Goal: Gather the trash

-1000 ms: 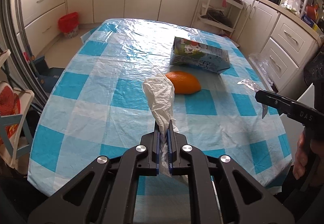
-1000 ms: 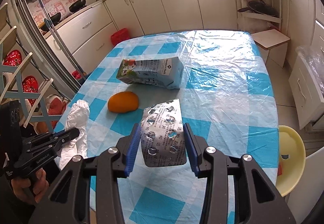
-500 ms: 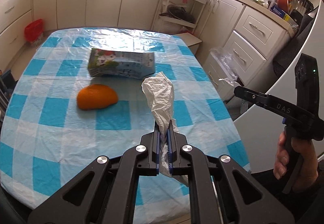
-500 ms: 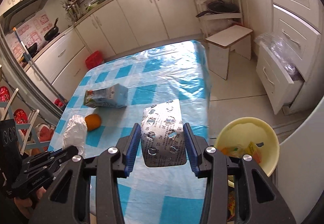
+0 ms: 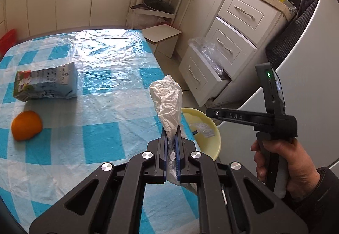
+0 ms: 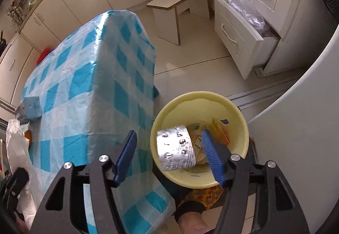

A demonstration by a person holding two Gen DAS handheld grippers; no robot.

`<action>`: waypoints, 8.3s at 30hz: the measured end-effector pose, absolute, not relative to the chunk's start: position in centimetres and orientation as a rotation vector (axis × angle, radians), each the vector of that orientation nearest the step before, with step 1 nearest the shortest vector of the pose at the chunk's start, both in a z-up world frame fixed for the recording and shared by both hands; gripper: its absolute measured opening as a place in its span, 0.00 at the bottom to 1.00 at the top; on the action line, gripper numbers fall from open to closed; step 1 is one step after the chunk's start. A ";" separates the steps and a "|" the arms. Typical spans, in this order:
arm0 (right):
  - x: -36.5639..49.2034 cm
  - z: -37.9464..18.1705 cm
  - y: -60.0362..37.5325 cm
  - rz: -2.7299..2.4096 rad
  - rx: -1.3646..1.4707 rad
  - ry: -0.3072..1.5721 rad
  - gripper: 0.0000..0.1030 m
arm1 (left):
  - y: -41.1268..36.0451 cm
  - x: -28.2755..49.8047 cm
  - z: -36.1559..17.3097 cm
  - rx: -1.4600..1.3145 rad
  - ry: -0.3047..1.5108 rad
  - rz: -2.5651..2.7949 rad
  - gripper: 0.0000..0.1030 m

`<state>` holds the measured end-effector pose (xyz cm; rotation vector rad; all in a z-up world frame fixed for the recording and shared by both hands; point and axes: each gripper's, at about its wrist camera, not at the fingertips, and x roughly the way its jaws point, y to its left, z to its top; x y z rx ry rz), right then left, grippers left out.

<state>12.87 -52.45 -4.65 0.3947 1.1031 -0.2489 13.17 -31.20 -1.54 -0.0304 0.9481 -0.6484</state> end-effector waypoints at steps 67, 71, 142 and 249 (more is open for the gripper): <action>17.6 7.3 -39.1 0.133 0.191 0.752 0.86 | -18.6 12.6 0.2 0.166 0.914 -0.316 0.78; 19.3 5.9 -30.8 0.270 -0.127 0.759 0.86 | -12.7 13.0 0.5 0.122 0.904 -0.233 0.78; 20.8 -0.8 -31.3 0.370 0.039 1.065 0.27 | -11.4 20.4 -4.2 0.010 0.986 -0.382 0.15; 5.5 9.1 -56.3 -0.257 0.584 0.416 0.71 | -48.6 13.2 -6.5 0.223 1.053 -0.686 0.59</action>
